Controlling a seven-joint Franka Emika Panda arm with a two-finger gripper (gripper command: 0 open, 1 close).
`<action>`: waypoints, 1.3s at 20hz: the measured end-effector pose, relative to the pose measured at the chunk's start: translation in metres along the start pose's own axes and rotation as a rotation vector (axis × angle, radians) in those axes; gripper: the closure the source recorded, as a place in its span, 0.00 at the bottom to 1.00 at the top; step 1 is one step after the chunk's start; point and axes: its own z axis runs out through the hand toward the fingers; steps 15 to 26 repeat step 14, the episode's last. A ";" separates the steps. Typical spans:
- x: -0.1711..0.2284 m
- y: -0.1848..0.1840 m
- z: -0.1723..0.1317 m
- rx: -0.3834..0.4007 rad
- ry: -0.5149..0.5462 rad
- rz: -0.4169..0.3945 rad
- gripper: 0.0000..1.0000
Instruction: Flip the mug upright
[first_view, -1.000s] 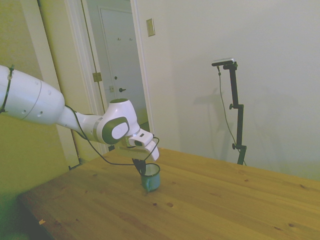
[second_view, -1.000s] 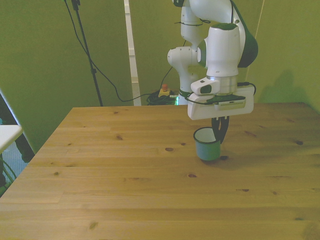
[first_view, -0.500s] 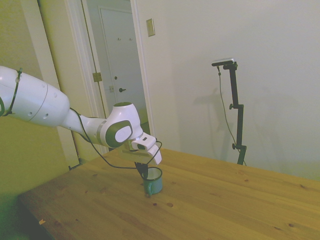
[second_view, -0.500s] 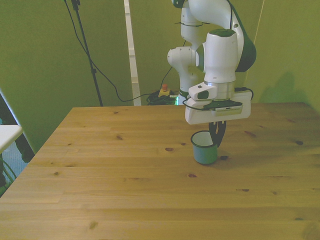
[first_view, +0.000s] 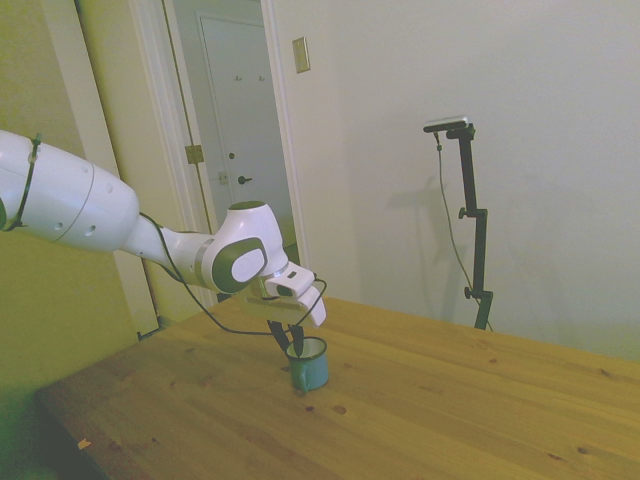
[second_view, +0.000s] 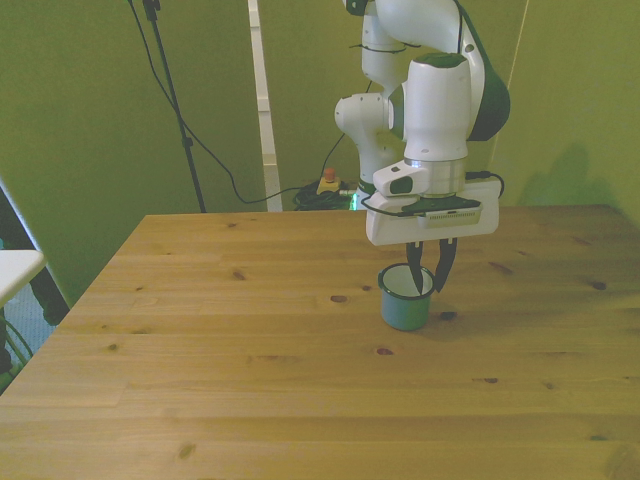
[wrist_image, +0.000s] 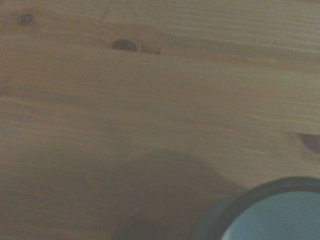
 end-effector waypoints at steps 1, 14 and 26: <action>0.002 0.005 -0.004 0.002 0.003 0.007 0.00; -0.061 0.054 -0.102 0.123 0.057 -0.020 0.00; -0.061 0.054 -0.102 0.123 0.057 -0.020 0.00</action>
